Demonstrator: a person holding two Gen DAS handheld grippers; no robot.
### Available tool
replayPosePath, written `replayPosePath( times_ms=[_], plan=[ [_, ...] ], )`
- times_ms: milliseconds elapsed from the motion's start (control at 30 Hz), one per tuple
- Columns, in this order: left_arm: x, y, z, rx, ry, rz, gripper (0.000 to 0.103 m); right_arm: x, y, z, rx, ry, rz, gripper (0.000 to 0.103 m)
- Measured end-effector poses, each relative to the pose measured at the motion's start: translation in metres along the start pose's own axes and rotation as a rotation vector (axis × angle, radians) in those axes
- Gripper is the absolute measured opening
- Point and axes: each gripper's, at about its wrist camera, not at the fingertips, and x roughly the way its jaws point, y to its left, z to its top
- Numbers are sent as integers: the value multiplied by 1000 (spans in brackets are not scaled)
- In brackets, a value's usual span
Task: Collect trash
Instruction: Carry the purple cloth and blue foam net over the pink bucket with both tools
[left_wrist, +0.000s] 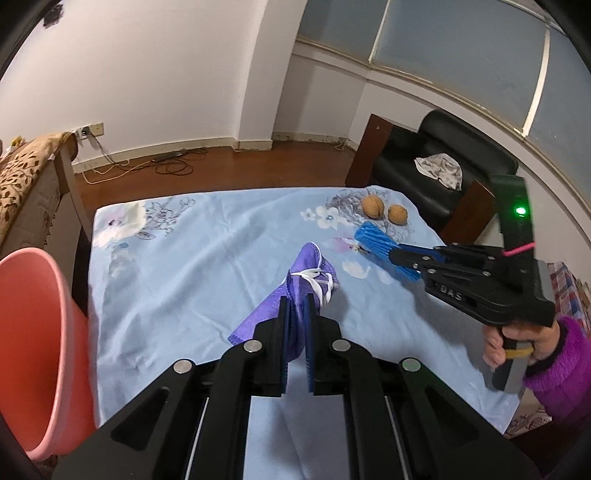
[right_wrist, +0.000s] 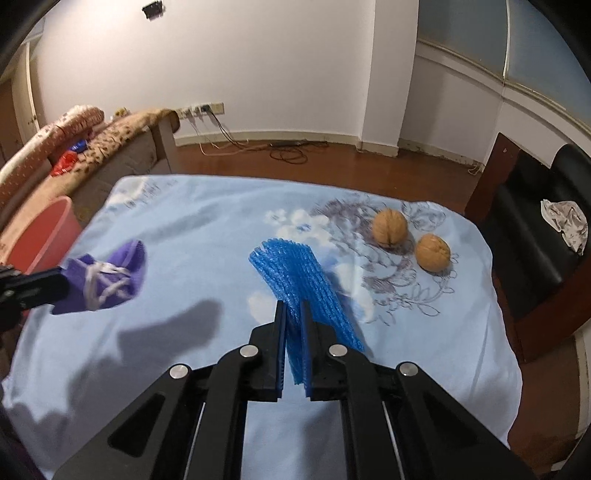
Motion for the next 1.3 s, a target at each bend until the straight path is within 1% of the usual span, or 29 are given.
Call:
replayPosePath(
  times_ms=[167,300,533,700,967,1133,1300],
  plan=[
    [-14,8,0,-29,-25,33,7,-19,27,6,0,-35,29,6],
    [-27,13,-1,-52,-45,64,7,-29,46,8,-7,-47,44,6],
    [-47,21,-3,-85,-87,116,7,-43,74,11,17,-66,90,6],
    [-59,27,-5,-102,-118,154,7,-55,89,13,52,-85,142,6],
    [-79,38,-8,-132,-168,231,7,-68,116,23,60,-124,224,7],
    [-92,51,-11,-167,-197,298,7,-68,137,30,49,-131,274,7],
    [-103,68,-16,-207,-214,356,7,-64,162,41,45,-127,342,6]
  ],
)
